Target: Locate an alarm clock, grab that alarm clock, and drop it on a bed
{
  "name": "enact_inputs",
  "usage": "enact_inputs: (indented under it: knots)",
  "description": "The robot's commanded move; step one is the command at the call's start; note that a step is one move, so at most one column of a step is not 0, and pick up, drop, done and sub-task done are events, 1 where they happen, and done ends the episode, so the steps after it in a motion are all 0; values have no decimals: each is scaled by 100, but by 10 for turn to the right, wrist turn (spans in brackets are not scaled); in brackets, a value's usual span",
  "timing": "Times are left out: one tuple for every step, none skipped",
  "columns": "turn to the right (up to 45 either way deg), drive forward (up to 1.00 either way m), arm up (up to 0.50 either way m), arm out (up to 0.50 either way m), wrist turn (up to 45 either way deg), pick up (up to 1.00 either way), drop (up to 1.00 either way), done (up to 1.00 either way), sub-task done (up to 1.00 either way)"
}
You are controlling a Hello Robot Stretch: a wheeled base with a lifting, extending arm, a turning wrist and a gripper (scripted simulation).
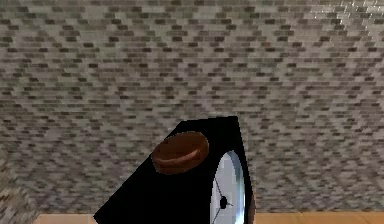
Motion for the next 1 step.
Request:
enact_inputs:
  knots:
    - [450,0,0,0,0,0,0,0,0]
